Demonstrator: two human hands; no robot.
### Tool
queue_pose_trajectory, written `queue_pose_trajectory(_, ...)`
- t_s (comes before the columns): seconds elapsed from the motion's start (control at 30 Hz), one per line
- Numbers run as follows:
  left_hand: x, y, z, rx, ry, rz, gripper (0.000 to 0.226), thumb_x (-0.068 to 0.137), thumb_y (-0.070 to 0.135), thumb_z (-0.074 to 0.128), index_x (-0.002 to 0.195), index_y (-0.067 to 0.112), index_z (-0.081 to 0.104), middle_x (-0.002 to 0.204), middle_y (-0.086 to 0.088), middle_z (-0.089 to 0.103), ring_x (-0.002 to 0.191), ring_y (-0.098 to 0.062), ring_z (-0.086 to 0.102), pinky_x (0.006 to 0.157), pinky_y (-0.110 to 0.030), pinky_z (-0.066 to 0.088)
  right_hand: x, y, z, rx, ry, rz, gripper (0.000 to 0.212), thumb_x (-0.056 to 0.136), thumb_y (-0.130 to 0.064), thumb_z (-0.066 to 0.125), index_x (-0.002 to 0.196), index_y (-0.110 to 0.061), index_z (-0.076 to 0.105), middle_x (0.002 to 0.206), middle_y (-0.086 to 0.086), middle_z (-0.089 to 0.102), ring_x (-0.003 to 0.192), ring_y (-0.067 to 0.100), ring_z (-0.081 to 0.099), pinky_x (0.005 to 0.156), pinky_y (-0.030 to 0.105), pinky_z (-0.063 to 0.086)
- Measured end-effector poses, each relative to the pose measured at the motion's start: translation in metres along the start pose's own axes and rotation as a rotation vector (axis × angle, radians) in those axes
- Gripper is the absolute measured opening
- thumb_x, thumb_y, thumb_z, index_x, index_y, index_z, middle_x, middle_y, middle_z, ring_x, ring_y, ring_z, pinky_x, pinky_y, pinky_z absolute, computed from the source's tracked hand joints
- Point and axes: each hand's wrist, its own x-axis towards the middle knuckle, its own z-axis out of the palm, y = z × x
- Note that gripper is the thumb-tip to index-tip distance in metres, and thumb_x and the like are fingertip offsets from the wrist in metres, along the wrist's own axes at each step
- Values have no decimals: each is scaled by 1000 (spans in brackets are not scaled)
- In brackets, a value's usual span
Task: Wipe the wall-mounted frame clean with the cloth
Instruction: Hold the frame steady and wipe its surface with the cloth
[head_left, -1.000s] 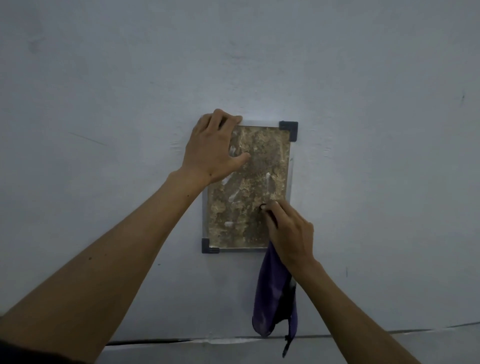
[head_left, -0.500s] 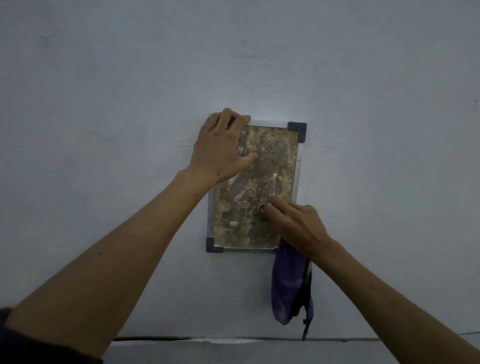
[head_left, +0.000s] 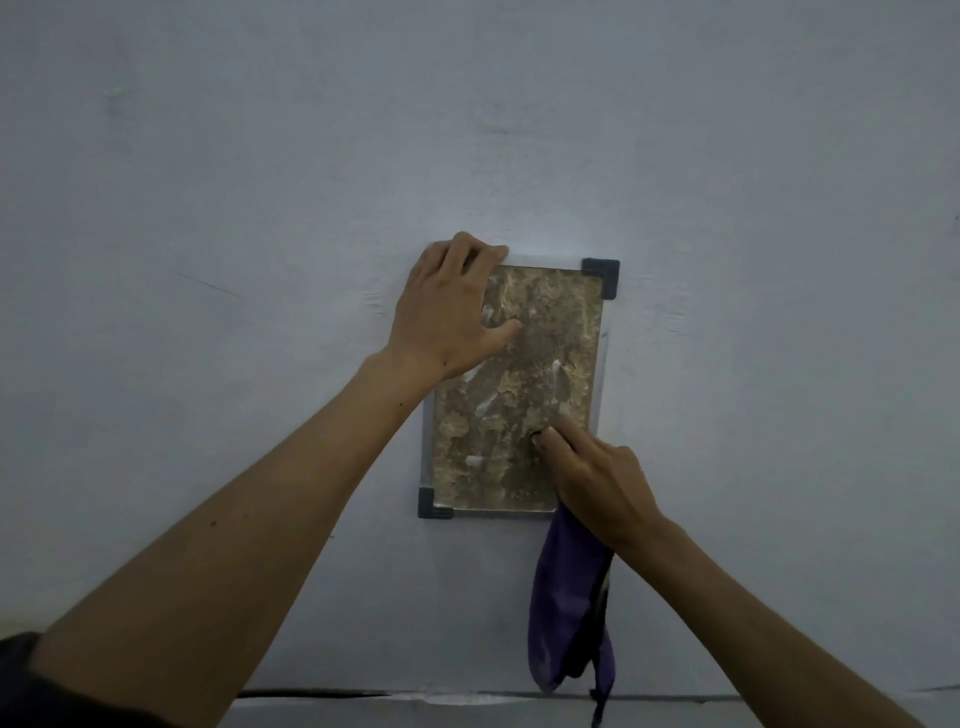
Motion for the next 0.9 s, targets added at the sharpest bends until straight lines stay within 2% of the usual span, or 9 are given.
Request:
queue_pose_trajectory(0.07, 0, -1, 1, 4, 8, 1, 74, 80, 56, 65, 142, 18, 47, 131, -3, 46, 125, -25, 43, 109, -38, 40, 7, 5, -7, 48, 71, 152, 5, 99, -15, 66, 98, -13, 61, 95, -2, 60, 60, 12, 53, 44, 27, 46)
queue_pose_trajectory(0.13, 0, -1, 2, 11, 15, -1, 74, 80, 56, 66, 141, 18, 47, 131, -3, 46, 125, -25, 43, 109, -38, 40, 12, 5, -9, 65, 112, 257, 6, 101, -16, 62, 97, -12, 61, 94, -2, 59, 60, 13, 52, 44, 27, 46)
queue_pose_trajectory(0.3, 0, 0, 2, 12, 10, -5, 75, 80, 57, 65, 141, 19, 47, 130, -3, 46, 124, -25, 43, 108, -38, 41, 2, 2, -4, -19, -35, 2, 11, 94, -8, 68, 100, -12, 59, 98, 2, 60, 59, 17, 55, 44, 25, 44)
queue_pose_trajectory(0.43, 0, 1, 1, 15, 10, -3, 74, 80, 56, 65, 141, 19, 48, 130, -4, 46, 124, -26, 43, 107, -38, 41, 7, -2, -5, -4, -1, 133, 7, 98, -11, 65, 96, -14, 60, 93, -2, 57, 59, 13, 49, 43, 29, 46)
queue_pose_trajectory(0.5, 0, 0, 1, 12, 13, -5, 74, 80, 56, 65, 140, 18, 48, 129, -4, 46, 123, -26, 43, 107, -39, 41, 3, -10, 1, 2, -33, 66, 11, 95, -8, 67, 96, -14, 58, 92, -2, 56, 60, 12, 48, 42, 27, 44)
queue_pose_trajectory(0.57, 0, 1, 1, 8, 14, -7, 74, 80, 56, 66, 141, 18, 48, 130, -4, 46, 124, -26, 43, 108, -39, 41, -1, -12, 2, -21, -85, -57, 14, 92, -7, 70, 99, -14, 60, 94, -1, 60, 65, 14, 54, 43, 26, 44)
queue_pose_trajectory(0.7, 0, 0, 0, 9, 7, -2, 74, 80, 56, 66, 141, 18, 48, 130, -4, 47, 124, -26, 43, 108, -39, 41, 0, -10, 0, -1, -12, 121, 5, 97, -14, 66, 98, -16, 62, 95, -4, 61, 64, 13, 55, 42, 26, 41)
queue_pose_trajectory(0.83, 0, 0, 1, 11, 5, 2, 75, 80, 56, 67, 141, 18, 48, 131, -4, 47, 124, -26, 43, 108, -39, 41, -13, -18, 9, -42, -84, -68, 16, 89, -6, 73, 99, -13, 63, 92, -1, 60, 66, 14, 56, 41, 26, 41)
queue_pose_trajectory(0.9, 0, 0, 2, 9, 12, 2, 75, 80, 56, 68, 141, 18, 48, 130, -3, 47, 124, -25, 43, 108, -38, 41, -11, -14, 6, -44, -36, 17, 13, 91, -9, 72, 97, -15, 63, 90, -2, 60, 63, 12, 52, 41, 24, 37)
